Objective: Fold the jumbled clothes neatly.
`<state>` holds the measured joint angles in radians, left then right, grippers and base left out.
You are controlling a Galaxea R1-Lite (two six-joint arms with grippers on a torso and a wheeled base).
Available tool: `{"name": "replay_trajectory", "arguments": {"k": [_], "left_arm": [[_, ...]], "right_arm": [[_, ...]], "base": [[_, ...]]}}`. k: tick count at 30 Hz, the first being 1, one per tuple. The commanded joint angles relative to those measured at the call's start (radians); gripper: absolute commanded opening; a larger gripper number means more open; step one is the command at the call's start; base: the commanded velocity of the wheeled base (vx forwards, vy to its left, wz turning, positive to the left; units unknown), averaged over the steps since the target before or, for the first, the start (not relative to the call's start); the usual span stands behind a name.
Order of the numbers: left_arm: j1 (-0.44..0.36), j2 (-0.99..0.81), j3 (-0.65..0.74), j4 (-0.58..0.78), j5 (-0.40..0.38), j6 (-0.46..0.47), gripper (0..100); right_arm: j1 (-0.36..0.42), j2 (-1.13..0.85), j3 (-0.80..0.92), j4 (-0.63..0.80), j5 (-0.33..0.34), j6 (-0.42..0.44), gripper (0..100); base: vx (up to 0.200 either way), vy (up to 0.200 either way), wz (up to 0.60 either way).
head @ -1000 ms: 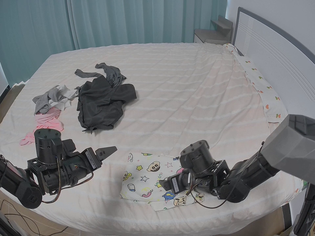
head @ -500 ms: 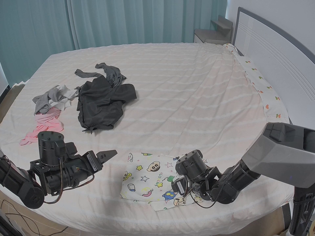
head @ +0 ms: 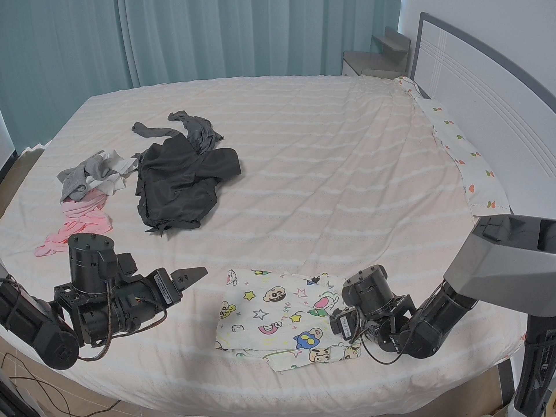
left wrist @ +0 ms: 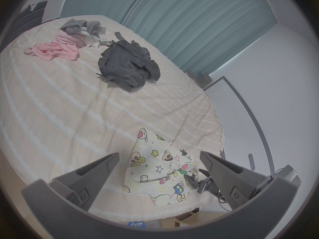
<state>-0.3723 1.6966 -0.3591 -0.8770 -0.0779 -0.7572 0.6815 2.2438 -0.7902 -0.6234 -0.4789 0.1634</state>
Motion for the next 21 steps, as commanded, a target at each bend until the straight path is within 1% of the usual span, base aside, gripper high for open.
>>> {"name": "replay_trajectory", "arguments": {"k": [1, 7, 8, 12, 15, 18, 21], "left_arm": [[0.001, 0.005, 0.0, 0.0, 0.0, -0.001, 100], [0.001, 0.005, 0.0, 0.0, 0.0, -0.001, 100], [0.001, 0.005, 0.0, 0.0, 0.0, -0.001, 100], [0.001, 0.005, 0.0, 0.0, 0.0, -0.001, 100], [0.001, 0.005, 0.0, 0.0, 0.0, -0.001, 100], [0.0, 0.005, 0.0, 0.0, 0.0, -0.001, 100], [0.0, 0.005, 0.0, 0.0, 0.0, -0.001, 100]], "right_arm": [[-0.026, -0.049, 0.068, -0.045, 0.006, 0.002, 100], [-0.026, -0.05, 0.121, -0.05, 0.008, 0.038, 100], [-0.025, -0.05, 0.146, -0.05, 0.013, 0.053, 100], [-0.022, -0.055, 0.178, -0.048, 0.022, 0.068, 100], [-0.013, -0.081, 0.22, -0.047, 0.057, 0.082, 100], [-0.016, -0.087, 0.226, -0.05, 0.072, 0.084, 100], [-0.033, -0.09, 0.195, -0.056, 0.079, 0.13, 100]], "base": [[0.0, 0.0, 0.0], [0.0, 0.0, 0.0], [0.0, 0.0, 0.0], [0.0, 0.0, 0.0], [0.0, 0.0, 0.0], [0.0, 0.0, 0.0], [0.0, 0.0, 0.0]]}}
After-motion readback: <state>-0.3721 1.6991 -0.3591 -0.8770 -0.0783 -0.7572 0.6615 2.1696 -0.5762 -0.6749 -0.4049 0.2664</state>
